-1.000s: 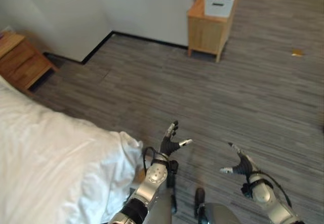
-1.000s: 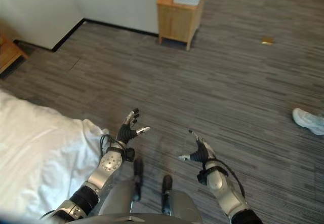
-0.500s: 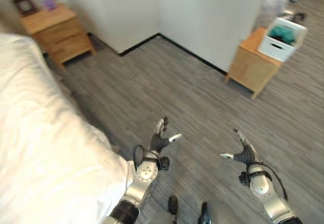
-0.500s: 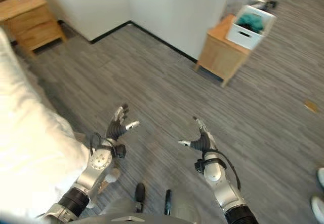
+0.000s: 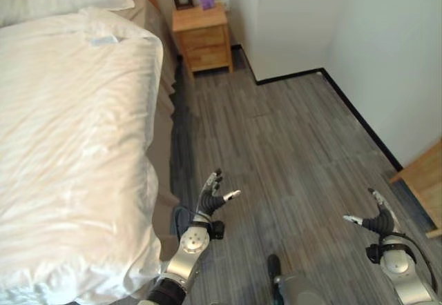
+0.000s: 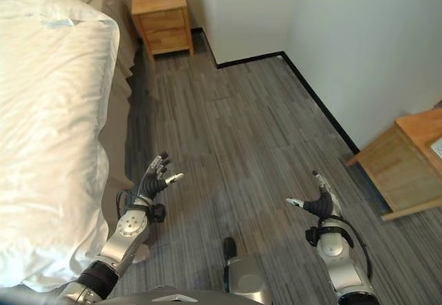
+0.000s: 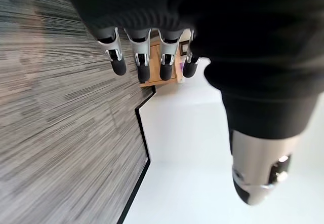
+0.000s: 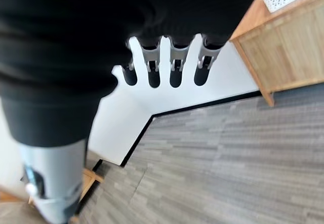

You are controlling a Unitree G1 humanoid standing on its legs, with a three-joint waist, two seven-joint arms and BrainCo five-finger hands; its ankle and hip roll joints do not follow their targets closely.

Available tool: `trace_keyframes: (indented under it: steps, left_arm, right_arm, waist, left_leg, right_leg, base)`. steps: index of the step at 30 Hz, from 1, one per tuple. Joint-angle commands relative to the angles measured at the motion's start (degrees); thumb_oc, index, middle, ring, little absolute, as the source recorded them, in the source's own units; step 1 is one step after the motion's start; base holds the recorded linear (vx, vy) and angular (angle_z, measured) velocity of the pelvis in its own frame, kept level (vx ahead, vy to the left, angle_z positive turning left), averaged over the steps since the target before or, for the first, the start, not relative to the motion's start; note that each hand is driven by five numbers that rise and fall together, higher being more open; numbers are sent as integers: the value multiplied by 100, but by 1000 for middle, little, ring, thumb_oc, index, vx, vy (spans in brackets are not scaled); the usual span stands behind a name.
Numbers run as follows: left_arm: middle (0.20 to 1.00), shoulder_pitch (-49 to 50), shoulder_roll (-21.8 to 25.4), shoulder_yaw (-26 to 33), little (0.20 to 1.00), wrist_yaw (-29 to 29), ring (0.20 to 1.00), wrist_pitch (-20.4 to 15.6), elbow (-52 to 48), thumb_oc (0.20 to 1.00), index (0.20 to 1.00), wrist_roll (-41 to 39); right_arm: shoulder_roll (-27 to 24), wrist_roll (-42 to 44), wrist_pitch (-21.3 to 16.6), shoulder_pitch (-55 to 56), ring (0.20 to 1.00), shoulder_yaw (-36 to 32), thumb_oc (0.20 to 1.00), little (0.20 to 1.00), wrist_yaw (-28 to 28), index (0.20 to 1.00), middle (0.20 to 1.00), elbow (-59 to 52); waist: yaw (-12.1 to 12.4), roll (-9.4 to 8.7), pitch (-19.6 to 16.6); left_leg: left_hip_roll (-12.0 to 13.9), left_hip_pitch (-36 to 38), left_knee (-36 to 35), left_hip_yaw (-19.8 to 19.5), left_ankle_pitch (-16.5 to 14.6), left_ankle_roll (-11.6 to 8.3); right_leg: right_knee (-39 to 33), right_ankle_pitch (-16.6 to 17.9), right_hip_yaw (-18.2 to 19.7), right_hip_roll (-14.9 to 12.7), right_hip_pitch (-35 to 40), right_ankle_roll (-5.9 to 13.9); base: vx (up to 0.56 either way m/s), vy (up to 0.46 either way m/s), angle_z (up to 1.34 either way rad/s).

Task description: Making the bed.

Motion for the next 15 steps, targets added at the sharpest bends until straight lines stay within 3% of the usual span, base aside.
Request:
trace_keyframes:
  steps: [1, 2, 3, 4, 5, 6, 8, 9, 12, 15]
  left_arm:
    - [1000, 20, 351, 161, 1000, -35, 1000, -176, -497, 1000, 1000, -54]
    - [1000, 17, 356, 165, 1000, -36, 1000, -174, -499, 1000, 1000, -54]
    - [1000, 28, 337, 180, 1000, -52, 1000, -168, -497, 1000, 1000, -77]
    - [1000, 42, 330, 224, 1000, -69, 1000, -162, -520, 1000, 1000, -90]
    - [1000, 121, 304, 251, 1000, -87, 1000, -178, -560, 1000, 1000, -81]
    - [1000, 131, 303, 250, 1000, -87, 1000, -176, -564, 1000, 1000, -79]
    - [1000, 202, 286, 292, 1000, -102, 1000, -170, -593, 1000, 1000, -71]
    - [1000, 245, 269, 288, 1000, -98, 1000, -161, -603, 1000, 1000, -40]
    - [1000, 284, 268, 277, 1000, -95, 1000, -152, -594, 1000, 1000, -45]
    - [1000, 476, 221, 374, 1000, -138, 1000, -108, -526, 1000, 1000, -73]
  right_arm:
    - [-118, 193, -294, -569, 1000, 202, 1000, 1000, -184, 1000, 1000, -524]
    - [-113, 193, -295, -578, 1000, 204, 1000, 1000, -185, 1000, 1000, -520]
    - [-96, 193, -288, -636, 1000, 228, 1000, 1000, -163, 1000, 1000, -560]
    - [-89, 178, -313, -651, 1000, 264, 1000, 1000, -111, 1000, 1000, -659]
    - [-63, 110, -349, -666, 1000, 362, 1000, 1000, -30, 1000, 1000, -776]
    - [-64, 109, -348, -658, 1000, 364, 1000, 1000, -29, 1000, 1000, -779]
    - [-15, 55, -379, -634, 1000, 436, 1000, 1000, 34, 1000, 1000, -899]
    - [50, 65, -418, -656, 1000, 491, 1000, 1000, 52, 1000, 1000, -937]
    - [81, 46, -429, -663, 1000, 544, 1000, 1000, 46, 1000, 1000, -897]
    - [205, -54, -384, -691, 1000, 724, 1000, 1000, 177, 1000, 1000, -827]
  waist:
    - [457, -276, 285]
    - [456, -300, 273]
    - [512, -343, 270]
    - [629, -241, 278]
    - [789, -229, 264]
    - [794, -258, 256]
    - [946, -139, 195]
    - [1097, -16, 174]
    - [1180, -40, 204]
    - [1408, -80, 47]
  left_leg:
    - [336, -107, -225, 1097, 138, 395]
    - [315, -134, -231, 1107, 164, 399]
    - [390, -360, -426, 1367, 112, 377]
    - [460, -430, -1078, 1612, -85, 392]
    - [289, -588, -2175, 1853, -132, 440]
    - [254, -527, -2269, 1878, -105, 450]
    - [201, -644, -3593, 2031, 284, 437]
    - [255, -816, -4613, 2171, 918, 319]
    - [167, -800, -5103, 2193, 1124, 250]
    - [177, -944, -5224, 1890, 1445, 190]
  right_leg:
    - [-870, 73, 434, -421, 623, 846]
    - [-872, 89, 443, -442, 595, 847]
    - [-920, -2, 366, -489, 731, 837]
    - [-930, -186, 340, -404, 908, 849]
    - [-930, -332, 373, -370, 1068, 864]
    - [-930, -349, 382, -406, 1079, 872]
    - [-930, -625, 368, -253, 1326, 868]
    - [-930, -918, 371, -105, 1675, 825]
    - [-930, -1043, 337, -108, 1864, 824]
    - [-930, -1319, 547, -94, 2359, 867]
  base:
    - [253, -130, -20]
    - [396, -166, -14]
    - [349, -7, 12]
    - [625, 51, 6]
    - [498, 87, 9]
    - [449, 105, 19]
    - [538, 123, 2]
    - [564, 116, -2]
    - [447, 78, 3]
    - [462, 122, -7]
